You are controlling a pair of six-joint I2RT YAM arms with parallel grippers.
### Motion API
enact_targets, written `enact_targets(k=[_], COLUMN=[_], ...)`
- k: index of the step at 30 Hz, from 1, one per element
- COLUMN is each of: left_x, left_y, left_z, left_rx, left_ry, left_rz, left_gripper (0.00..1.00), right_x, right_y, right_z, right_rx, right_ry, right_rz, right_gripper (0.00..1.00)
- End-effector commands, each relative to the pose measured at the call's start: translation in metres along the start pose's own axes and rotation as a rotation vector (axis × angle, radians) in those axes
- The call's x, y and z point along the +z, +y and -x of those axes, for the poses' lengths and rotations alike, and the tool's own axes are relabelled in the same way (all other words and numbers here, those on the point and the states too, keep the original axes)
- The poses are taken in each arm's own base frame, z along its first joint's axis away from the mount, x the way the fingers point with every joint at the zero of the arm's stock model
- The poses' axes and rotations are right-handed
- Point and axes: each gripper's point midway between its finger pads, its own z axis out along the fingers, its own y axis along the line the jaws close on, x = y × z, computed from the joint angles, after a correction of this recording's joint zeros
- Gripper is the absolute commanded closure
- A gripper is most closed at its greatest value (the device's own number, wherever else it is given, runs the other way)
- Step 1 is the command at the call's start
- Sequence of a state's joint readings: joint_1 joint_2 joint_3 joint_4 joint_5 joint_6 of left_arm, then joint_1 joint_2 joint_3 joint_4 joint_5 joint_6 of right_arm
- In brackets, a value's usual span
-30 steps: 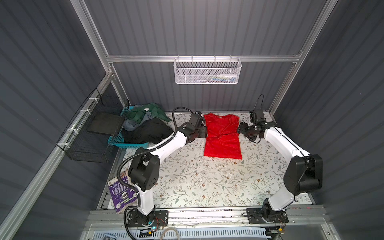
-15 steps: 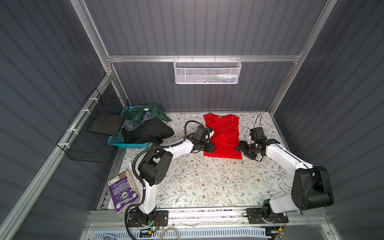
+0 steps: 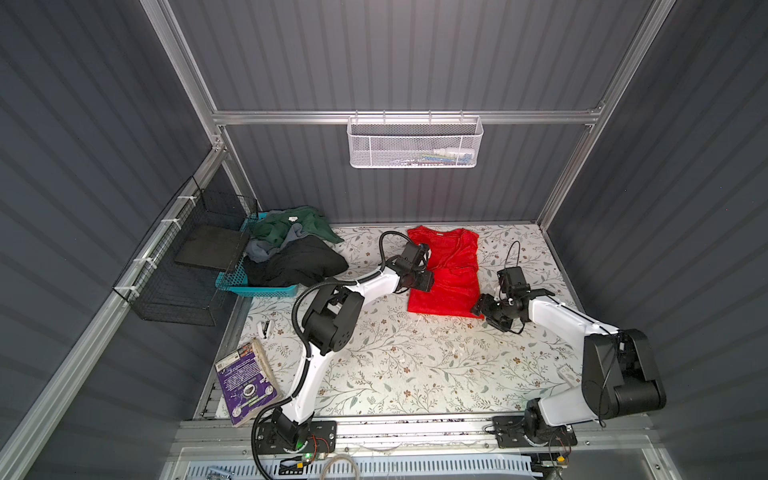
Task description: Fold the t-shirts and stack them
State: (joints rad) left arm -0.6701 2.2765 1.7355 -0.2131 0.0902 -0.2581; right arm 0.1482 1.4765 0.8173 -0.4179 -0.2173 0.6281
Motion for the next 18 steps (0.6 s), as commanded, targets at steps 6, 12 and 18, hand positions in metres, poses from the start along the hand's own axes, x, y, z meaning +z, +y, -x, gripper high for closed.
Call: enact_targets(k=[6, 12, 18], left_x=[-0.008, -0.067, -0.114], left_y=[0.046, 0.047, 0.044], left_z=[0.059, 0.065, 0.008], left_rx=[0.06, 0.005, -0.095], left_ry=[-0.103, -0.164, -0.12], left_rz=[0.133, 0.179, 0.153], left_gripper=[0.46, 0.29, 0.17], right_x=[0.006, 0.005, 0.008], right_y=[-0.012, -0.013, -0.015], right_z=[-0.006, -0.003, -0.003], right_rx=[0.016, 0.015, 0.025], right_ry=[0.008, -0.015, -0.009], right_rz=[-0.039, -0.044, -0.05], right_gripper=[0.28, 0.3, 0.37])
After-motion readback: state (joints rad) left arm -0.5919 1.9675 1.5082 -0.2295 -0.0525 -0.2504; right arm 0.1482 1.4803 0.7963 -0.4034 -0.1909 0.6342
